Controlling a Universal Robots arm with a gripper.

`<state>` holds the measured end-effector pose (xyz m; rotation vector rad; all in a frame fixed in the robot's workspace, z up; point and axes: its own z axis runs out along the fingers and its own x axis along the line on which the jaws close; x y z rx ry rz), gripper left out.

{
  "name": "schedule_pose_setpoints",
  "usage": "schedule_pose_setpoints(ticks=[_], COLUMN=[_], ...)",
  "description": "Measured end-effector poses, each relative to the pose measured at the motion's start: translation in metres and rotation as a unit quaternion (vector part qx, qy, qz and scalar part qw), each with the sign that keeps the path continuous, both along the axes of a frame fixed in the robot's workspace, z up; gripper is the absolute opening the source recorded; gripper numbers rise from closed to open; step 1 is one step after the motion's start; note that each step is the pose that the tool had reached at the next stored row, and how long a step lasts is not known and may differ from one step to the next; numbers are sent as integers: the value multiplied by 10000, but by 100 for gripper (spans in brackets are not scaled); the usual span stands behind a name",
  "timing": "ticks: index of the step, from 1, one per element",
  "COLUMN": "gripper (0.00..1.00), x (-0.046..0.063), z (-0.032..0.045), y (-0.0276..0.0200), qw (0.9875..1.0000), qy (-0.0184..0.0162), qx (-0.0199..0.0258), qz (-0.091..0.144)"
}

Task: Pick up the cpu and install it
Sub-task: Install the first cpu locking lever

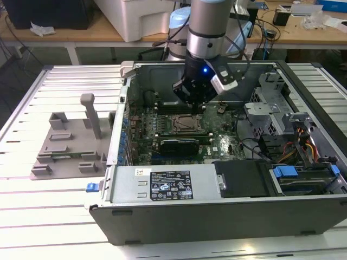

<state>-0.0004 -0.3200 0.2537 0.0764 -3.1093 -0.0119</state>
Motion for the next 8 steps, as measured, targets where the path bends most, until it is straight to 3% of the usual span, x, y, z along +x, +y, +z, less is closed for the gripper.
schedule_pose_setpoints(ticks=[2, 8], gripper=[11, 11], x=[0, 0], z=[50, 52], y=[0, 0], qw=[10000, 10000], qy=[-1, 0], qx=[2, 1], qz=[0, 0])
